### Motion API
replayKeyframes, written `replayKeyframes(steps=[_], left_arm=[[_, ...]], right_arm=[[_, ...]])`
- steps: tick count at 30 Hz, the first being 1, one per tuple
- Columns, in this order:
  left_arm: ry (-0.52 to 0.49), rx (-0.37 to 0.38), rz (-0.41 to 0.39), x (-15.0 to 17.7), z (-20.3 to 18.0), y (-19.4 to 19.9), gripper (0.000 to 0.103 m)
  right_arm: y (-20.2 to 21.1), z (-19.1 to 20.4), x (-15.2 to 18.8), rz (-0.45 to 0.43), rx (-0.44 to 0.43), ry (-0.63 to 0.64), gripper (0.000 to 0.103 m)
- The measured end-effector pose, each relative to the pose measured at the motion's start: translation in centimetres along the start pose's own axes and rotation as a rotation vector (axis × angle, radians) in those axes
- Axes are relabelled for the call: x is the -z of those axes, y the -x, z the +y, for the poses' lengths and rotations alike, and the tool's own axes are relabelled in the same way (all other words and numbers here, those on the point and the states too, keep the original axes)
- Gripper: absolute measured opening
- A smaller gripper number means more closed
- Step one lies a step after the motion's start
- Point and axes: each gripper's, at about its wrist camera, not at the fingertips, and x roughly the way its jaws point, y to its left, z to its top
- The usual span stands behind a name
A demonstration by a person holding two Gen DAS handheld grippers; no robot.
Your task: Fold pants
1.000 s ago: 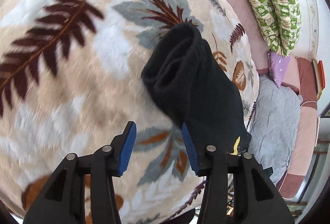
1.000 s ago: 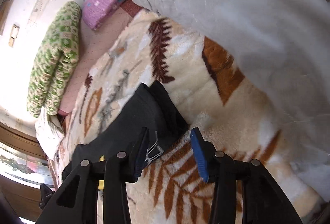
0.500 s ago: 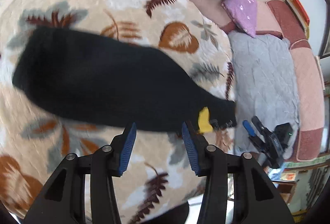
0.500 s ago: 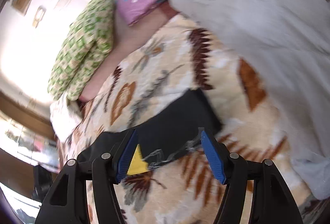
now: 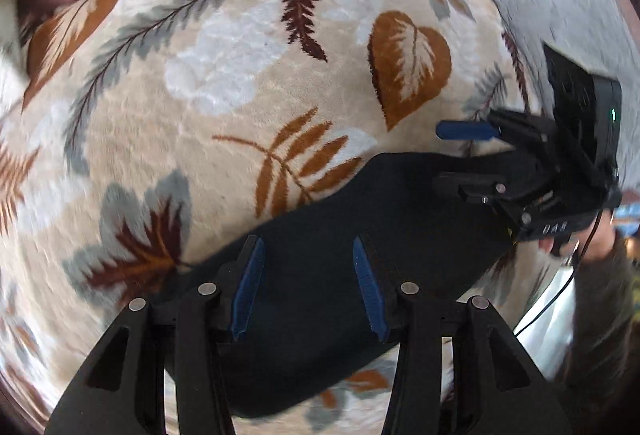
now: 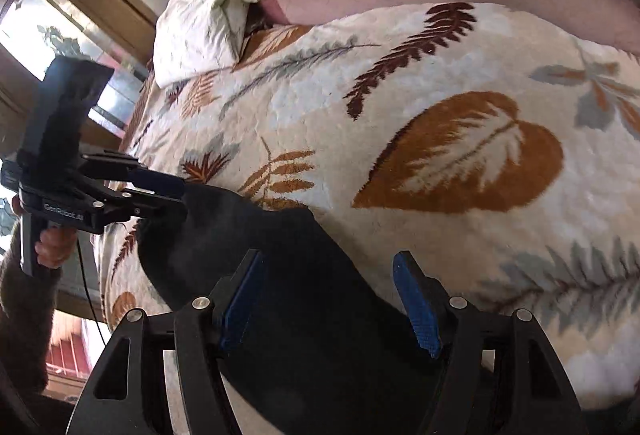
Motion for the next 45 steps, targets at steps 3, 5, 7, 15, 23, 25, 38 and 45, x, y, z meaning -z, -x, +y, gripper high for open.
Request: replayKeyframes(steps=[3, 5, 7, 15, 23, 25, 38, 45], left_arm=[[-0.102, 0.007, 0.034, -0.4, 0.2, -1.1, 0.045], [-0.156, 0.019, 0.055, -0.6, -0.1, -1.9, 0.045], [-0.243, 0.016, 0.083, -0.7, -1.1, -2.8, 0.045], [-0.436, -0.058, 0.174, -0.3, -2.9, -5.9, 0.045], [-0.363, -0.17, 0.016, 1.4, -3.1, -4.9, 0.01], [-0.342, -0.197, -0.015, 1.4, -3.3, -4.3, 0.007], [-0.174, -0.386, -0.041, -0.4, -1.2, -3.6, 0.007], [0.013, -0.139, -0.131, 3.2, -6.6, 0.9, 0.016]], right_arm=[[-2.0, -0.1, -0.7, 0.049, -0.042, 0.015, 0.069], [-2.8, -0.1, -1.0, 0.074, -0.066, 0.03, 0.069], [-3.7, -0.1, -1.2, 0.098, -0.06, 0.054, 0.069], [-4.8, -0.2, -1.9, 0.147, -0.117, 0.108, 0.069], [-5.2, 1.3, -1.5, 0.142, -0.127, 0.211, 0.019], [-4.7, 1.9, -1.4, 0.113, -0.097, 0.245, 0.01], [-4.8, 0.5, -2.0, 0.049, 0.034, 0.155, 0.03], [5.2, -0.4, 0.4, -0.147, 0.042, -0.01, 0.058]])
